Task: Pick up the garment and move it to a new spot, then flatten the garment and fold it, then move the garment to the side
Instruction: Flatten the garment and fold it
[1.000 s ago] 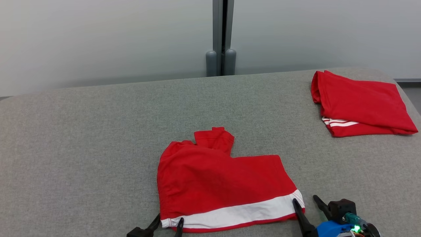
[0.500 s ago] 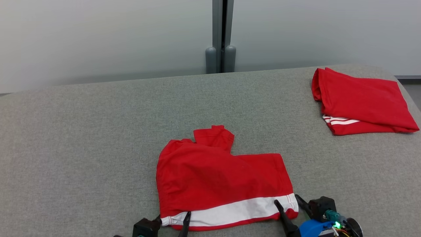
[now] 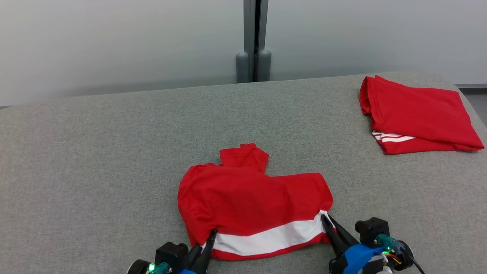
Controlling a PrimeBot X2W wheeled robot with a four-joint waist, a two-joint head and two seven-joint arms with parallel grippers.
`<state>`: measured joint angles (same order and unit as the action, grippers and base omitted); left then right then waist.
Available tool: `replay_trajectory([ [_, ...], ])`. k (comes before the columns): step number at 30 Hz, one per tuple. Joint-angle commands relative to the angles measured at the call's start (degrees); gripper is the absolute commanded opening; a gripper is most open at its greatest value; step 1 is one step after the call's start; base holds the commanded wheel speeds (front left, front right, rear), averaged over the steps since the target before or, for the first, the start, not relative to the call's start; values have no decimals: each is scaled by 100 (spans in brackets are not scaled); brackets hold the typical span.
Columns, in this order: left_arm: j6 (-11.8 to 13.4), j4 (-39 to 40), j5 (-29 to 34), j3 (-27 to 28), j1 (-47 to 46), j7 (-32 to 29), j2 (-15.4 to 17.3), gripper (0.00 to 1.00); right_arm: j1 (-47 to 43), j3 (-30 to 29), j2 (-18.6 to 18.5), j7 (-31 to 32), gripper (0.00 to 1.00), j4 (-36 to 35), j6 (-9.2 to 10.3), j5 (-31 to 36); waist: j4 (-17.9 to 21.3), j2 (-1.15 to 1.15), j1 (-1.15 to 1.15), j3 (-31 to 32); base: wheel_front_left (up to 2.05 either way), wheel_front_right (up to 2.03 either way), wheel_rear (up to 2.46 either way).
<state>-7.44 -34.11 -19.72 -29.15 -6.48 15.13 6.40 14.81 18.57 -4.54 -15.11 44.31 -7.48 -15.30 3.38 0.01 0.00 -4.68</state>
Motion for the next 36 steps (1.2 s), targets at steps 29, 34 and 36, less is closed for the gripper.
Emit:
replay_trajectory([
  [29,-6,275,-1712,56,-5802,-88,810,0,5114,-255,-205,-2,0,-571,-3,-974,199,-1,0,-1898,0,0,0],
  [34,-6,-95,-1979,-370,-7124,-57,851,0,6281,-547,-275,-3,0,-125,-3,-1311,201,-1,0,-2205,0,0,0],
  [36,-6,-195,-2086,-513,-7509,-37,833,0,6596,-569,-310,-2,0,-3,-3,-1377,191,-1,0,-2287,0,0,0],
])
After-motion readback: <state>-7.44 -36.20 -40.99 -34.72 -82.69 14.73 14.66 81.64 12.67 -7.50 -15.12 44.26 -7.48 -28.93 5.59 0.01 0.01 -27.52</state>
